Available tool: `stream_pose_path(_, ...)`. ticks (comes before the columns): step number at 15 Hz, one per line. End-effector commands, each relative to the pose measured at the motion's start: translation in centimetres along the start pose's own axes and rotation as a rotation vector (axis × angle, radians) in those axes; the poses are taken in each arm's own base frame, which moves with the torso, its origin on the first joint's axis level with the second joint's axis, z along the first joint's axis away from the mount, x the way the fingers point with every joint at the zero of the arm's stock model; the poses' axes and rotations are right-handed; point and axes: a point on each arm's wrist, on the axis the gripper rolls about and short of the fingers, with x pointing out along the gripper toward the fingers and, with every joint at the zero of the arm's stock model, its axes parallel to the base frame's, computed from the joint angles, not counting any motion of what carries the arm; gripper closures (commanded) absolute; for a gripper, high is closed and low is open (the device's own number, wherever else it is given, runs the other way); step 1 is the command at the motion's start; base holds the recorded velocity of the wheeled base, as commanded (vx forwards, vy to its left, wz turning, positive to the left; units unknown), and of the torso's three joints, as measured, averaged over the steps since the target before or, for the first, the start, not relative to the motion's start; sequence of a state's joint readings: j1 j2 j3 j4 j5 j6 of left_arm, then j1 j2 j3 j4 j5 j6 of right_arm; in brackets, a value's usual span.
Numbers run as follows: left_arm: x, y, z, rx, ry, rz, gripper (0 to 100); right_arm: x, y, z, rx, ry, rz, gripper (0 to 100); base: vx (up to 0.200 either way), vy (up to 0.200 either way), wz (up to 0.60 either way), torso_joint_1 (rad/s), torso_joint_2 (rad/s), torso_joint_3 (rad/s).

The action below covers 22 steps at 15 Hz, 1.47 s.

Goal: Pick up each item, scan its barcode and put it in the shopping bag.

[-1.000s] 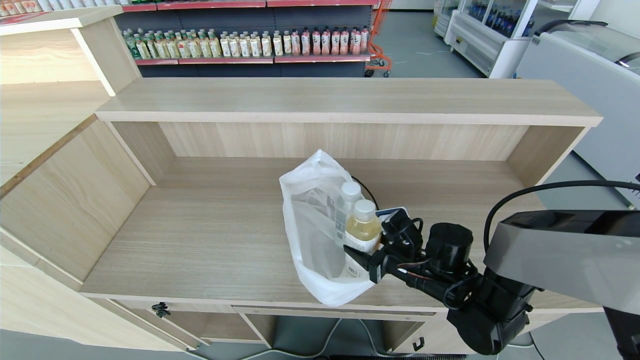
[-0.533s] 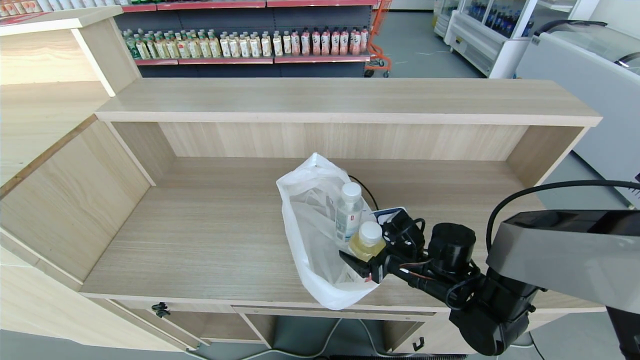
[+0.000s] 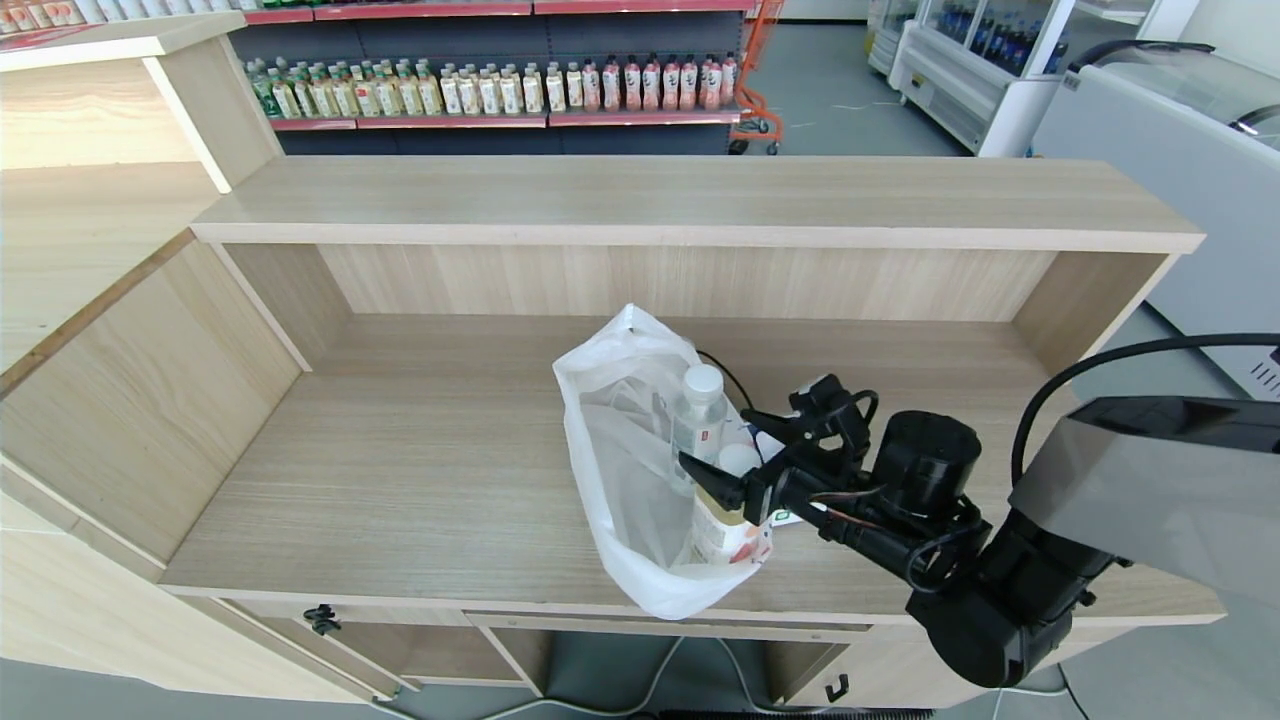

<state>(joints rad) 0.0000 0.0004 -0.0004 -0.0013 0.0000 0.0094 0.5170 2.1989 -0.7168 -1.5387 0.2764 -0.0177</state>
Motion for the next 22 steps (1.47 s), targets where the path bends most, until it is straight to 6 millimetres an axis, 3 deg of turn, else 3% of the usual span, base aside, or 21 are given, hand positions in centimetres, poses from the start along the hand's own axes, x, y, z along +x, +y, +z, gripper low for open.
stream_pose_path(1, 0.0, 0.0, 0.0, 0.000, 0.000, 0.000, 0, -0.6, -0.1, 2.5, -0.008, -0.052, -0.007, 0, 0.000, 0.000, 0.00, 0.000, 0.00, 0.000)
stream_pose_path(7, 0.0, 0.0, 0.0, 0.000, 0.000, 0.000, 0, -2.1, -1.6, 5.7, 0.019, -0.111, -0.112, 0, 0.000, 0.000, 0.00, 0.000, 0.00, 0.000)
stream_pose_path(13, 0.0, 0.0, 0.0, -0.008, 0.001, 0.000, 0, -5.3, -5.5, 8.4, -0.051, -0.113, -0.256, 0, 0.000, 0.000, 0.00, 0.000, 0.00, 0.000)
stream_pose_path(14, 0.0, 0.0, 0.0, -0.009, 0.000, -0.002, 0, -6.1, -6.3, 9.0, -0.060, -0.108, -0.289, 0, 0.000, 0.000, 0.00, 0.000, 0.00, 0.000)
stream_pose_path(15, 0.0, 0.0, 0.0, -0.009, 0.001, 0.000, 0, -8.6, -8.9, 9.9, -0.126, -0.040, -0.430, 0, 0.000, 0.000, 0.00, 0.000, 0.00, 0.000)
stream_pose_path(16, 0.0, 0.0, 0.0, -0.009, 0.000, 0.000, 0, -10.1, -10.0, 10.6, -0.138, -0.005, -0.581, 0, 0.000, 0.000, 0.00, 0.000, 0.00, 0.000)
stream_pose_path(18, 0.0, 0.0, 0.0, -0.009, 0.000, 0.000, 0, -12.6, -11.1, 11.7, -0.134, 0.018, -0.798, 0, 0.000, 0.000, 0.00, 0.000, 0.00, 0.000)
stream_pose_path(20, 0.0, 0.0, 0.0, -0.009, 0.001, -0.002, 0, -15.2, -11.0, 12.8, -0.130, 0.045, -0.947, 0, 0.000, 0.000, 0.00, 0.000, 0.00, 0.000)
stream_pose_path(22, 0.0, 0.0, 0.0, -0.009, 0.003, 0.000, 0, -18.2, -8.4, 12.2, -0.096, 0.130, -1.014, 0, 0.000, 0.000, 0.00, 0.000, 0.00, 0.000)
